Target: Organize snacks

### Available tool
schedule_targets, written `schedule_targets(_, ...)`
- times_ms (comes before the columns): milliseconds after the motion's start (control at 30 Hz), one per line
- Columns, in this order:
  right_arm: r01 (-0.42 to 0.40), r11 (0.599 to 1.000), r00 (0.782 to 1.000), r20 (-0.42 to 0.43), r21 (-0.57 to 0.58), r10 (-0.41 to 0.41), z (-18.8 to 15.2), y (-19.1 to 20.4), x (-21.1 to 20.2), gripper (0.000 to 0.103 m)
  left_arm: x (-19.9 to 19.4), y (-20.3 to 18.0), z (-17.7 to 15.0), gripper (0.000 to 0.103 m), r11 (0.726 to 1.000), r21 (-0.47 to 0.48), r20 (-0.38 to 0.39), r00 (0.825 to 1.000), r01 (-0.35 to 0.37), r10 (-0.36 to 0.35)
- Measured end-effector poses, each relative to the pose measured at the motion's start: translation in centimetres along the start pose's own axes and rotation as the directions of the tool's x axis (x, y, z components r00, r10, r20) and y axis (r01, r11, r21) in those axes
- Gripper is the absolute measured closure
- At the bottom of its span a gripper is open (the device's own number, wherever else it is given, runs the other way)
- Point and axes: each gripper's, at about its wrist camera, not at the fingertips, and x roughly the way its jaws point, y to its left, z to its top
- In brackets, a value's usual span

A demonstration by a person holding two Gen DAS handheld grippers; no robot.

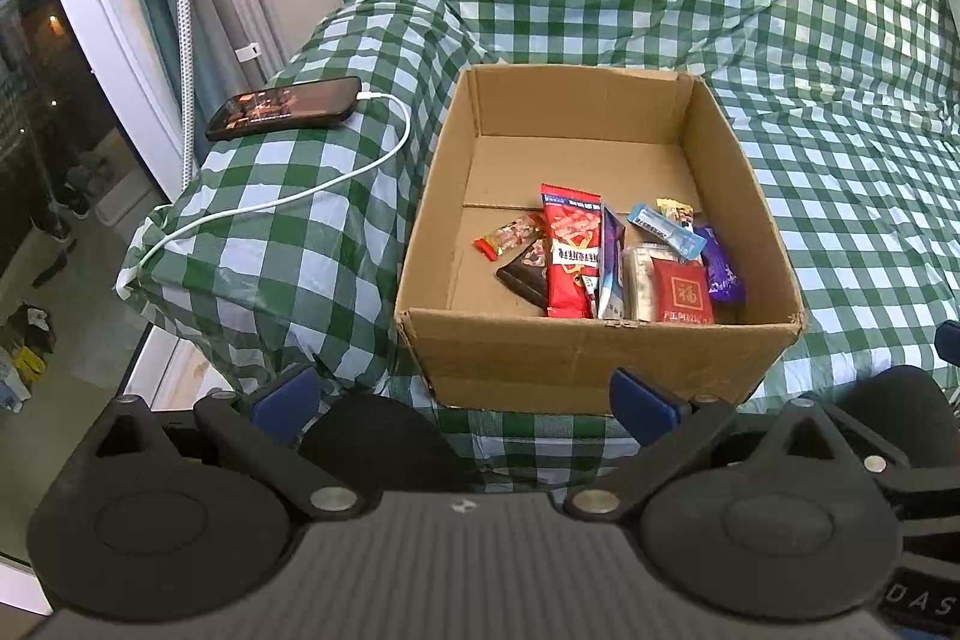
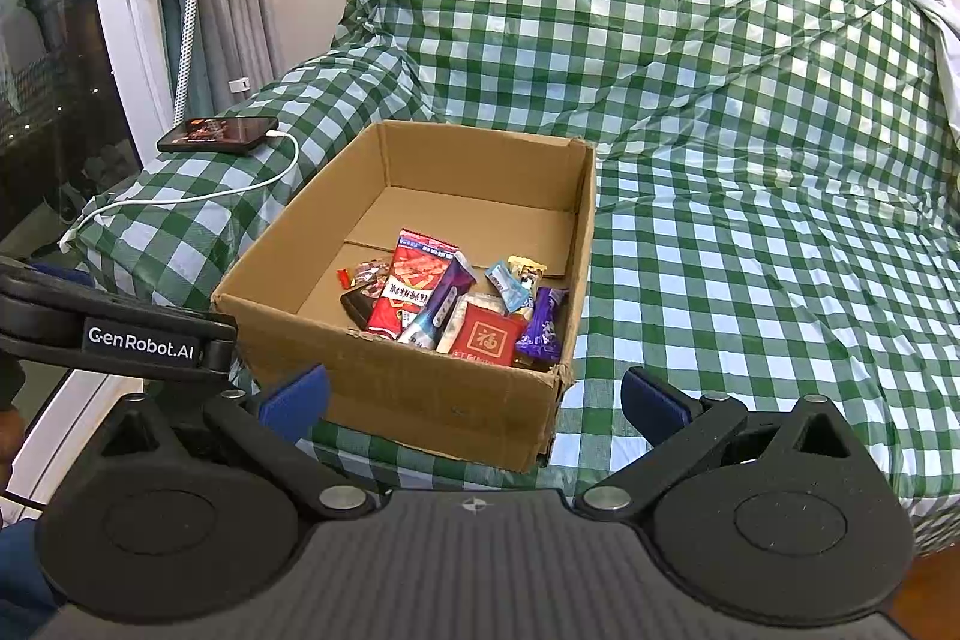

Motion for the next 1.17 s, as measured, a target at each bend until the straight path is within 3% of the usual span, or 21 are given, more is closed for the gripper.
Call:
schedule_targets(633,0.003,1.0,1.0,0.005,0.0,-0.003,0.1,0.0,-0.2,0.001,-0.2,0.1,0.0,0.0,1.0,0.006,0.005,1.0,0.011,-0.011)
schedule_targets(867,0.056,0.998,0.99,0.133,-0.003,-0.055,1.1,-1.3,-2.1,0.001,-1.0,0.4,0.6,0.0,1.0,-0.004,0.035,0.999,0.008,-0.008)
schedule_targets(1167,0.031,0.999,0.996,0.078,-0.019,-0.03,1.3,-1.1,-0.8,0.001,-0.3,-0.2,0.8,0.0,1.0,0.024,0.017,1.0,-0.001,0.001)
